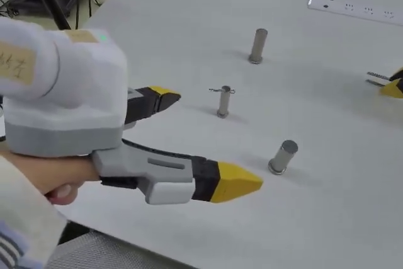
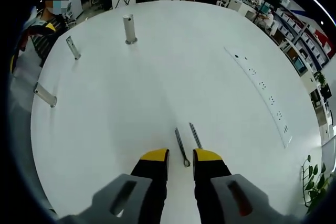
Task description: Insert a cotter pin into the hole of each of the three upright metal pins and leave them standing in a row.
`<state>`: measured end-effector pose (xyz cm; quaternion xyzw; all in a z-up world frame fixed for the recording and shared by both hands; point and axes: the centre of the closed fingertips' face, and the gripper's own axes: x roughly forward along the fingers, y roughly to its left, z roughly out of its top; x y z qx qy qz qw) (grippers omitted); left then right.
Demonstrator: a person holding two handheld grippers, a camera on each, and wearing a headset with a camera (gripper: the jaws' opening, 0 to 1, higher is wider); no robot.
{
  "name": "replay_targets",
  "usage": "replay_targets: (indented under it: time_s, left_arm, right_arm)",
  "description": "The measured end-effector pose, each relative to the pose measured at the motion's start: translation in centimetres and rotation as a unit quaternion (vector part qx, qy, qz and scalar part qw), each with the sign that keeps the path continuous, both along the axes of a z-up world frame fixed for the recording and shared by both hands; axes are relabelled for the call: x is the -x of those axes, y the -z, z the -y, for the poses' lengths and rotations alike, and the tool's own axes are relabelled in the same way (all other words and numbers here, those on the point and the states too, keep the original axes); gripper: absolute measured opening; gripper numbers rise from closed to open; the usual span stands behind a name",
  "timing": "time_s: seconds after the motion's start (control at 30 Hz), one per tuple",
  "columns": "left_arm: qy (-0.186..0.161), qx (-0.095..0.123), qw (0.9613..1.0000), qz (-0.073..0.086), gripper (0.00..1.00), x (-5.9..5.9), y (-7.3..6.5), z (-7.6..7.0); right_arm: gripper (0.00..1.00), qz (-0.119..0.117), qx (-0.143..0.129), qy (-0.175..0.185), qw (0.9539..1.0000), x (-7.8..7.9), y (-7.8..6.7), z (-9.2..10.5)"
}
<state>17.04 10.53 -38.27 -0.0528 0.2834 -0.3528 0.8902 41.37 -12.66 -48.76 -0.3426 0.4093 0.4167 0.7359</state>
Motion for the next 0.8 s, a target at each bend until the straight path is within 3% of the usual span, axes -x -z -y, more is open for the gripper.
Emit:
replay_targets:
  time_s: [0.37,0.8]
  left_arm:
    - [-0.001,0.001,1.0,0.001,0.96,-0.2,0.0,0.0]
    - [-0.002,0.003,1.0,0.005,0.96,-0.4,-0.3,-0.3]
  right_arm:
    - [0.03,-0.047,-0.018,0.026,0.9984,0.7,0.6,-0.3]
    - [0.0,-0.031,0.001,0.002,0.9995,2.1,0.4,-0.8]
